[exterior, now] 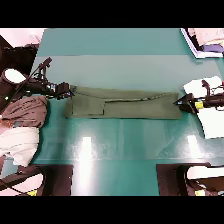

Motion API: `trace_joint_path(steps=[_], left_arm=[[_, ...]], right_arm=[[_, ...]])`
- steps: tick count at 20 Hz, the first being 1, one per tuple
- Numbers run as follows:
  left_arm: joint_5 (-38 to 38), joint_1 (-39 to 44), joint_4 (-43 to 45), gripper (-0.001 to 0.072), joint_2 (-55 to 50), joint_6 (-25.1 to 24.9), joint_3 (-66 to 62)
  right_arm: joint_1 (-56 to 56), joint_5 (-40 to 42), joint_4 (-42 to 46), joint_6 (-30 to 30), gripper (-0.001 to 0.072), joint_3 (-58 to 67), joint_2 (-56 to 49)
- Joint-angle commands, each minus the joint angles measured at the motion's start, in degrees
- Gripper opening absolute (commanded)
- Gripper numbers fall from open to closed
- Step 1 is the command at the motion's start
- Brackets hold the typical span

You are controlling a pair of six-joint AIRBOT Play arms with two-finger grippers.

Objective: Fold the shirts.

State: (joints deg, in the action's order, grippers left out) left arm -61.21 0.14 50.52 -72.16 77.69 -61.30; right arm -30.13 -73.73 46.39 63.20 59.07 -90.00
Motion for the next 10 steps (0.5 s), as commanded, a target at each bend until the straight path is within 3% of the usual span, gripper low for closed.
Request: trace_joint_path(steps=[1,3,5,10], left_arm=[[-0.4,0.0,0.0,0.0025,0.0,0.4,0.0],[-0.5,0.0,-0.3,0.0024,0.0,0.5,0.0],[0.7,1.6,-0.7,0.0024,0.0,1.7,-0.1],[9.5,11.6,-0.9,0.0023,-1.3,1.6,-1.6]], right_arm=[[2.6,2.1,-0.4,-0.9,0.0398,-0.1,-1.4],[3.3,1.9,-0.4,-1.0,0.0189,0.6,-1.4],[3.5,-0.7,-0.4,-1.0,0.0028,2.6,-1.4],[6.6,-11.2,-0.4,0.4,0.0012,11.5,1.2]])
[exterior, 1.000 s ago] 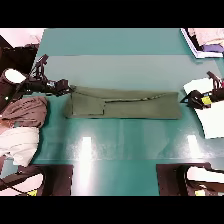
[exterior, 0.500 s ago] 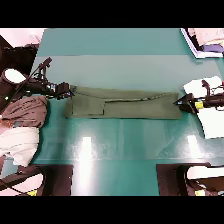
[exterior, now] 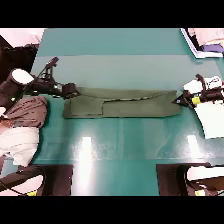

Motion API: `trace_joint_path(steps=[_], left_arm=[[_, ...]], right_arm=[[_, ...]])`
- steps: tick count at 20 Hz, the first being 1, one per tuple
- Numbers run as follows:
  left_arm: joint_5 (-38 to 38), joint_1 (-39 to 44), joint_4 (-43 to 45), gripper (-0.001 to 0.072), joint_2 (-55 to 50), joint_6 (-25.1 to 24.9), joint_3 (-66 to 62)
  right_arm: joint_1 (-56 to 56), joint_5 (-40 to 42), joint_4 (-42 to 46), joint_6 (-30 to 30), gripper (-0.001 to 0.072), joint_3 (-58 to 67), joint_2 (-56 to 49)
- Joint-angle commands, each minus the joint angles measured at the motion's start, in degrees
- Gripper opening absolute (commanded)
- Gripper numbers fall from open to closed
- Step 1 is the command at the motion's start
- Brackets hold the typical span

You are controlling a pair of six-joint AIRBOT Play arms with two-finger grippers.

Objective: Fold the shirts.

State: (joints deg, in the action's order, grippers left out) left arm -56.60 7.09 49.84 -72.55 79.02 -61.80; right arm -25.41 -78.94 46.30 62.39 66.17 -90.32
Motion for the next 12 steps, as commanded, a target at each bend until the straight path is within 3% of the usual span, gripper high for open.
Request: trace_joint_path(steps=[1,7,12], left_arm=[[4.3,6.5,-0.2,0.0023,-2.9,0.3,-3.7],[0.7,17.2,-0.2,0.0023,-23.0,0.1,-24.9],[-0.5,20.9,-0.8,0.0023,-34.4,0.6,-30.2]], right_arm=[[3.1,-7.1,-0.3,2.2,0.0012,6.6,2.8],[16.9,-7.6,-1.4,8.8,0.0011,22.2,11.0],[29.2,-6.0,-2.8,12.8,0.0011,35.3,9.2]])
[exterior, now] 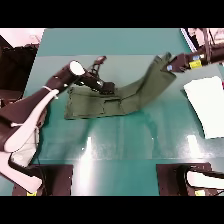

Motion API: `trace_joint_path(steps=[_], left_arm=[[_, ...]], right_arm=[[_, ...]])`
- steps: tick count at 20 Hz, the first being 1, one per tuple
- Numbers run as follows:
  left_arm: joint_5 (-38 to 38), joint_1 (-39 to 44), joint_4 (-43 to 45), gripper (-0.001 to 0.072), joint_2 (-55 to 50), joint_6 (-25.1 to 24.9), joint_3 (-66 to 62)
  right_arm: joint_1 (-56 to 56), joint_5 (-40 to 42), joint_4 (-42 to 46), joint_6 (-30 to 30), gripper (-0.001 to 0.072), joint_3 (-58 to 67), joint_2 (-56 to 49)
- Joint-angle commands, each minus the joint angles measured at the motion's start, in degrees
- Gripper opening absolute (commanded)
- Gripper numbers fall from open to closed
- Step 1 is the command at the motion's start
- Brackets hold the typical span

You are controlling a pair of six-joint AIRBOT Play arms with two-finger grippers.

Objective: Fold the shirts.

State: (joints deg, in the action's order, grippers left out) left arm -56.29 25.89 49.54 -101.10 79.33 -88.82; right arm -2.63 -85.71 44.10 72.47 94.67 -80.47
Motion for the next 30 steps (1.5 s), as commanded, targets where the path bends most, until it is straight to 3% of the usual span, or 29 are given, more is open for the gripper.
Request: trace_joint_path(steps=[1,11,18,23,26,27,28,29,30], left_arm=[[-1.1,2.1,-0.9,0.0023,-6.9,0.3,-3.2],[-2.8,0.2,2.0,0.0023,-6.1,-0.2,-3.4],[-7.3,-15.2,12.0,0.0023,9.8,-0.5,-3.4],[-11.3,-26.6,14.8,0.0024,22.0,-1.8,-3.4],[-13.1,-30.0,14.8,0.0024,25.9,-1.8,-3.4],[-13.6,-30.2,14.8,0.0024,26.4,-1.8,-3.4],[-14.4,-30.2,14.7,0.0024,26.5,-1.7,-3.4],[-15.6,-30.2,14.7,0.0024,26.4,-1.8,-3.4],[-16.6,-30.2,14.7,0.0024,26.5,-1.8,-3.4]], right_arm=[[8.6,0.7,-0.6,3.0,0.0011,8.9,-1.8],[21.8,1.5,-0.6,4.1,0.0011,20.7,-13.4],[28.6,8.7,-0.9,3.5,0.0011,20.3,-17.6],[36.3,17.6,-1.1,-0.2,0.0013,20.3,-23.6],[41.5,28.6,-1.3,-4.5,0.0016,21.0,-29.4],[43.3,31.7,-2.5,-8.1,0.0041,22.8,-32.0],[44.7,34.1,-4.2,-12.4,0.0257,24.3,-34.1],[45.9,36.2,-5.1,-13.0,0.0524,24.9,-35.2],[46.4,36.3,-5.3,-13.0,0.0635,24.5,-35.0]])
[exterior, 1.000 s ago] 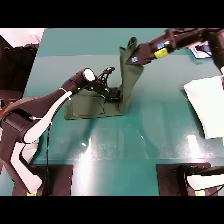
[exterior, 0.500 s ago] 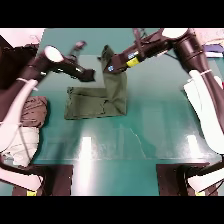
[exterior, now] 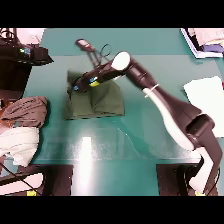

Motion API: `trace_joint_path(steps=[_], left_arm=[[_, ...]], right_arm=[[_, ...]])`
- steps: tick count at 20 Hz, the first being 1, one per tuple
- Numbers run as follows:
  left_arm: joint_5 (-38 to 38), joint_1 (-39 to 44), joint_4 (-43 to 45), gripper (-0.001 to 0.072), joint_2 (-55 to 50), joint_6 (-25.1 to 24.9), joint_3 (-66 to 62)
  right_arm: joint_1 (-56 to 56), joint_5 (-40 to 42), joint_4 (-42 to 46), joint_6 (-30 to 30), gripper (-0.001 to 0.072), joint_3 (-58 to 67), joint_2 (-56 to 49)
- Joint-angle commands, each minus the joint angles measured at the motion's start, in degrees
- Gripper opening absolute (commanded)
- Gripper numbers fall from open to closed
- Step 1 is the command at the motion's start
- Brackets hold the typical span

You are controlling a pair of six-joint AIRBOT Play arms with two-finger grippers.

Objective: Fold the shirts.

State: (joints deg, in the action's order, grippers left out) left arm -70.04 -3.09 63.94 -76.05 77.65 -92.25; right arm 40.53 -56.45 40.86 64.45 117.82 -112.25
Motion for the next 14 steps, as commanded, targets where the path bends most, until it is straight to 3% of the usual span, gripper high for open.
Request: trace_joint_path(steps=[1,3,7,11,13,14], left_arm=[[-3.6,-1.2,0.3,0.0024,1.4,-0.1,0.0],[-4.5,-1.2,0.4,0.0024,1.4,-0.9,0.1],[-5.4,-1.2,0.3,0.0024,1.3,-1.6,0.2],[-5.4,-1.2,0.3,0.0025,1.3,-1.6,0.2],[-5.4,-1.2,0.3,0.0024,1.3,-1.6,0.2],[-5.4,-1.2,0.2,0.0024,1.3,-1.6,0.2]], right_arm=[[3.0,5.6,-1.5,-5.0,0.0635,-0.3,-1.8],[0.7,0.5,2.6,-3.9,0.0626,-5.1,2.5],[-7.8,-10.3,15.2,5.0,0.0571,-16.9,11.7],[-19.3,-9.6,15.6,10.6,0.0574,-33.0,18.5],[-24.3,-7.5,11.8,11.2,0.0619,-39.0,19.4],[-26.3,-7.0,7.9,11.2,0.0702,-41.4,19.2]])
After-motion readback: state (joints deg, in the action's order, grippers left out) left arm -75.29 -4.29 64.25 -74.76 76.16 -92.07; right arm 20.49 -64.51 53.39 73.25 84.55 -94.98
